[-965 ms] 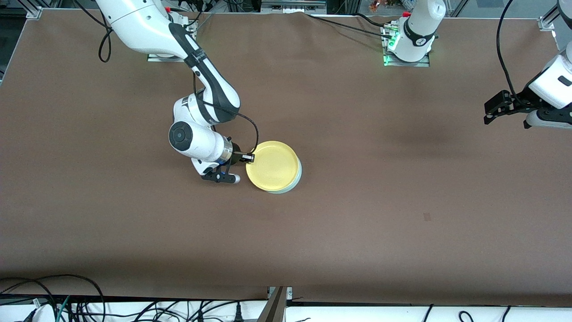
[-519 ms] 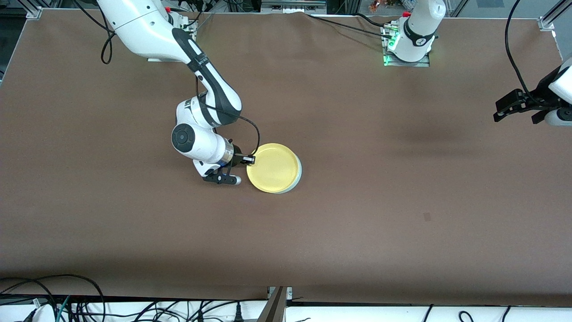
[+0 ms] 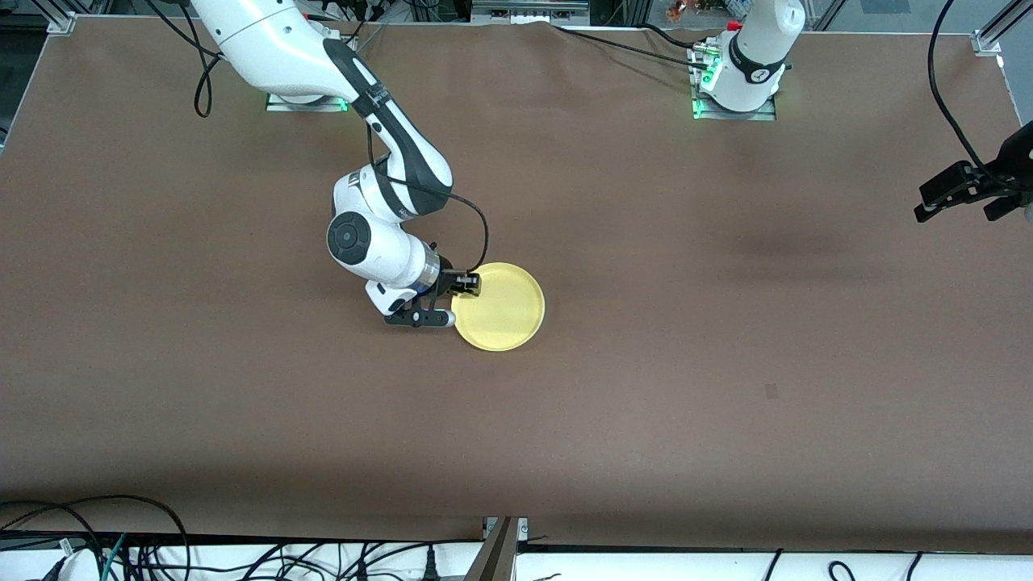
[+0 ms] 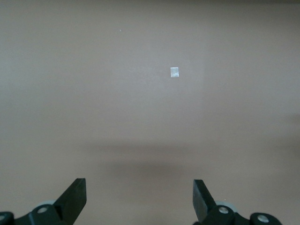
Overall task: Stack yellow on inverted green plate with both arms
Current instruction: 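Open the right gripper and draw it back from the stacked plates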
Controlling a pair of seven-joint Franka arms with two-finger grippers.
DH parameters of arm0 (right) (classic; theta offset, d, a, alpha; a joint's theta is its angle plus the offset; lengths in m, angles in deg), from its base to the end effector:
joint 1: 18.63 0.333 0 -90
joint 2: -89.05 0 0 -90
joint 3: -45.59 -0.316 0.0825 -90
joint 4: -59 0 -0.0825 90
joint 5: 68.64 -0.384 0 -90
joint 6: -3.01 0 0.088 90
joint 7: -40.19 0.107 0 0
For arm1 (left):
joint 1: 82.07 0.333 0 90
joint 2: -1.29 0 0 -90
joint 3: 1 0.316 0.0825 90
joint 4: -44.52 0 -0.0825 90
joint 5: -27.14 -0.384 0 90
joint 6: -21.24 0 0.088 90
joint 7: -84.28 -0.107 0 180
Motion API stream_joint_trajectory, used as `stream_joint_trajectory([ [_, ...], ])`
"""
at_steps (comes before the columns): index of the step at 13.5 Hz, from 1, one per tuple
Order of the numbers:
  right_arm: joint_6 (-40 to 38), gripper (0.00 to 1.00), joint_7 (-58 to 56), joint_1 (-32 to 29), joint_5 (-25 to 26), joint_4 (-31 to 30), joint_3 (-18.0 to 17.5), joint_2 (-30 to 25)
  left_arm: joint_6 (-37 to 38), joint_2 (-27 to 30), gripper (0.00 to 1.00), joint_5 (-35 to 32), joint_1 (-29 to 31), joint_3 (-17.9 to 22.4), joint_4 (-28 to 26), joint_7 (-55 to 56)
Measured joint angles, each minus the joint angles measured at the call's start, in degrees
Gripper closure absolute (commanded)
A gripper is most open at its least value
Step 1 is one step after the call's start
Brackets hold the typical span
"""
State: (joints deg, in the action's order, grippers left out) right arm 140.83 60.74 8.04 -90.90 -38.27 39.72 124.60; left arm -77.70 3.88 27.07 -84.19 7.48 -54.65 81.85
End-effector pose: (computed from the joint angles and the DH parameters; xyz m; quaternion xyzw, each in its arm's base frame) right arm 0.5813 0.3646 0.2451 -0.9845 0.0450 0.0365 0.1658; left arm 0.5479 0.0628 0.5868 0.9992 0.0342 0.0205 0.0012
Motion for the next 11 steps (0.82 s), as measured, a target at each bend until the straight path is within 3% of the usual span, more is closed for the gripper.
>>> stream_joint_trajectory([
  [3,-6.3,0.0,-0.9,-0.2,2.6,0.9,4.6,-4.9,0.1,-0.7,0.0,0.0,0.3,0.0,0.9,1.2],
  [7,-17.6,0.0,-1.0,-0.4,14.1,1.0,8.7,-13.0,0.2,-0.8,0.0,0.0,0.4,0.0,1.3,2.4],
  [11,-28.4,0.0,-7.4,-7.1,20.2,1.0,9.9,-21.8,0.2,-0.8,0.0,0.0,0.8,0.0,1.5,2.9],
])
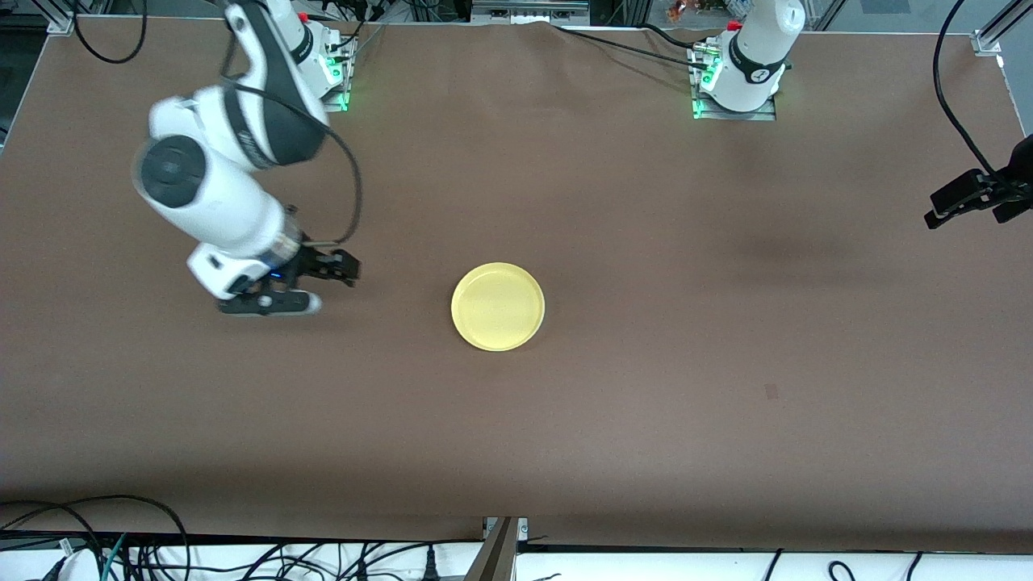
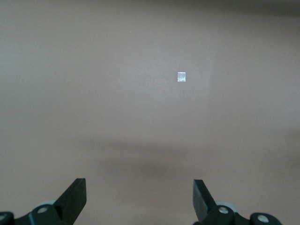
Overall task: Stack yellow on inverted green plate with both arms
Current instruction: 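Open the right gripper and draw it back from the stacked plates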
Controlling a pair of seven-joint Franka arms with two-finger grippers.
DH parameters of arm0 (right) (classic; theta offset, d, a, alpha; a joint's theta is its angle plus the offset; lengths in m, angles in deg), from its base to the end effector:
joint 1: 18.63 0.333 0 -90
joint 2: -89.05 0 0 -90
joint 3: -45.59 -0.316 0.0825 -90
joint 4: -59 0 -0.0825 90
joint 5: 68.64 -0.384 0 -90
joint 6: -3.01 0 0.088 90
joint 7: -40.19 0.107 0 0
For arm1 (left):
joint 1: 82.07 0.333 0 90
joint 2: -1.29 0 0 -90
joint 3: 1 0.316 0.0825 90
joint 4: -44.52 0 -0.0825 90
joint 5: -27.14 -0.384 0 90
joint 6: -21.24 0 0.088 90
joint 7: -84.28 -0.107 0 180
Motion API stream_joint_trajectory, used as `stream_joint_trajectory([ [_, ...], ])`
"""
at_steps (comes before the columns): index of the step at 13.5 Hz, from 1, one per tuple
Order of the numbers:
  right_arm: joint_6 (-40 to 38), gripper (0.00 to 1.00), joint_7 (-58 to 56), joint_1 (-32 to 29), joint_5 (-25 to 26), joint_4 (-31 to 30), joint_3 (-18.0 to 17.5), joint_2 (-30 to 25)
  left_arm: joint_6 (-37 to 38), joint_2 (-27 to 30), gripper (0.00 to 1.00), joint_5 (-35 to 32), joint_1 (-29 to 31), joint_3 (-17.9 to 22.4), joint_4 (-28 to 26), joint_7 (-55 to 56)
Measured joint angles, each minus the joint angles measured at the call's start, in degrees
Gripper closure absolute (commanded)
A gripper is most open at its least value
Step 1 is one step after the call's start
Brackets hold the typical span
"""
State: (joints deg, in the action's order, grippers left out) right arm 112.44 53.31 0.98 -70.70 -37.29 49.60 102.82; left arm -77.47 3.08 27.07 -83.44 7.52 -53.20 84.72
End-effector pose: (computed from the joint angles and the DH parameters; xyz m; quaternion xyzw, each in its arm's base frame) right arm 0.6063 0.1754 0.4584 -0.9998 -0.0165 0.0071 0.0070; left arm 0.5517 0.0705 0.5910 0.9975 0.0661 0.0241 0.0003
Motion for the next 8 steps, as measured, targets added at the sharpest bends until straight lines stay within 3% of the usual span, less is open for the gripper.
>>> stream_joint_trajectory([
  [5,-7.2,0.0,-17.1,-12.8,1.3,-2.8,-0.1,-12.1,0.0,0.0,0.0,0.0,0.0,0.0,0.1,0.1],
  [8,-10.4,0.0,-18.8,-15.4,1.4,-5.0,-0.2,-16.1,0.0,0.0,0.0,0.0,0.0,0.0,0.1,0.2],
])
